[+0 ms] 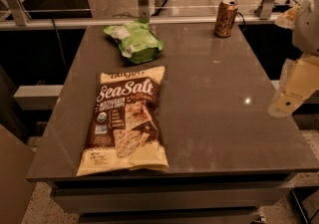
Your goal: Move orange can near brown chip bag
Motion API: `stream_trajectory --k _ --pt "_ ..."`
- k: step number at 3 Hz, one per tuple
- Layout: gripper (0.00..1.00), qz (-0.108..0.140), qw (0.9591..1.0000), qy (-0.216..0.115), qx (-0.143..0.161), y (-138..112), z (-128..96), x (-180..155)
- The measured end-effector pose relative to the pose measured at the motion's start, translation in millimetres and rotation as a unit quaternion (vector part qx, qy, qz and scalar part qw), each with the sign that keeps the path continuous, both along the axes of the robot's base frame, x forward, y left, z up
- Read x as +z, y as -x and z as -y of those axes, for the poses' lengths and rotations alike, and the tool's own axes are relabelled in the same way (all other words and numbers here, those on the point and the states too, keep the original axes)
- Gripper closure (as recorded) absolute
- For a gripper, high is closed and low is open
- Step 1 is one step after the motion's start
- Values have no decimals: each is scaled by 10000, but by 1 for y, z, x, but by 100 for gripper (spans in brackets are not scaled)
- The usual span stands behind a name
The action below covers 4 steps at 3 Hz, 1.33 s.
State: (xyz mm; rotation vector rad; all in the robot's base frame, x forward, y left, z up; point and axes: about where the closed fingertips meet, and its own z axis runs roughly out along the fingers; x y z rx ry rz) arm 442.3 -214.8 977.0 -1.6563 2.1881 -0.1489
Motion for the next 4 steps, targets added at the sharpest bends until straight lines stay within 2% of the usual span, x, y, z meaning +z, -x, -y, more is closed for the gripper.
stream_trajectory --k 1,2,3,4 --pt "0 497 9982 -276 -184 -21 -4 -3" --pt "0 849 9937 -720 -120 -51 -4 -8" --pt "0 1204 9837 -1330 93 -87 -1 -16" --pt "0 1189 9823 -1436 202 -91 -7 -22"
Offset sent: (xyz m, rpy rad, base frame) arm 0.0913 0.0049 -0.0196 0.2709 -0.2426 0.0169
